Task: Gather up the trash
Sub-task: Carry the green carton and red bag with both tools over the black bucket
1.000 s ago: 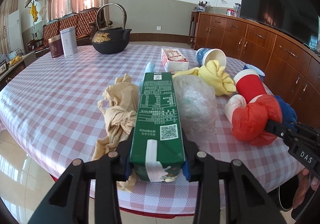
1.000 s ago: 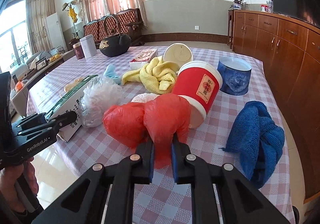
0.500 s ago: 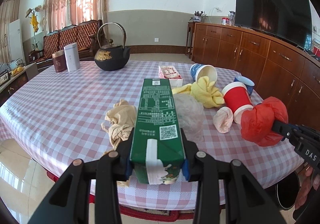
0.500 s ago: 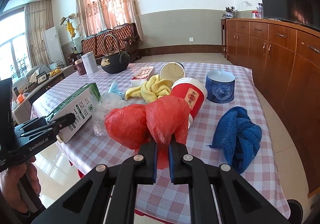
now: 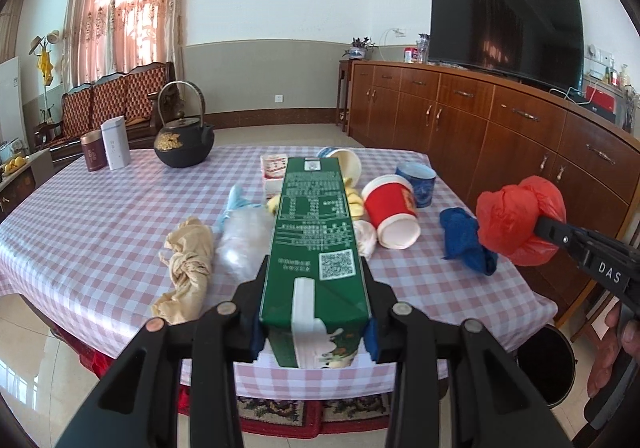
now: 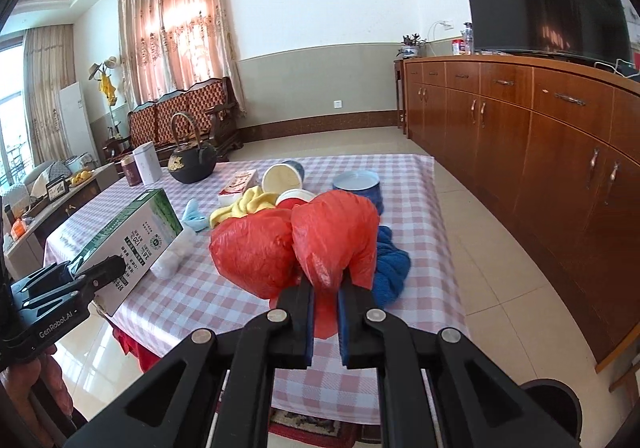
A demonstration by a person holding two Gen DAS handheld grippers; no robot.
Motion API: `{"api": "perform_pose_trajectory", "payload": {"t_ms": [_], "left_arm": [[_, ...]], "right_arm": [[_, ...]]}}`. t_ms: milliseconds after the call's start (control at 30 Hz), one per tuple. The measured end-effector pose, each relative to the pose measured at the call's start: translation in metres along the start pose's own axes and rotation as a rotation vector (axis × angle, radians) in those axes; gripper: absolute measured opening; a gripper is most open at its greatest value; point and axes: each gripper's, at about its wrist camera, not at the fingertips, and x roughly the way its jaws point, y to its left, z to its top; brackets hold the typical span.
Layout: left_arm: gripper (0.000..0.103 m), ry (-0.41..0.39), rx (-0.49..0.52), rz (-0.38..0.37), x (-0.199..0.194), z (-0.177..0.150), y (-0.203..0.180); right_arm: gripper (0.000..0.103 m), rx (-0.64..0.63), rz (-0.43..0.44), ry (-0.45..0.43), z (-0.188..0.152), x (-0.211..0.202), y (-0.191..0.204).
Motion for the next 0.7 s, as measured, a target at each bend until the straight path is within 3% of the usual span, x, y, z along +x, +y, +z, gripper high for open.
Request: {"api": "perform_pose_trajectory", "payload": {"t_ms": [700], "left_arm": [[0.039,0.034,0.225,-0.341,-0.018,-0.018,-0.172]], "right_arm": [[0.009,0.195,-0.316,-0.027,-0.047,-0.130,-0.148]]}}
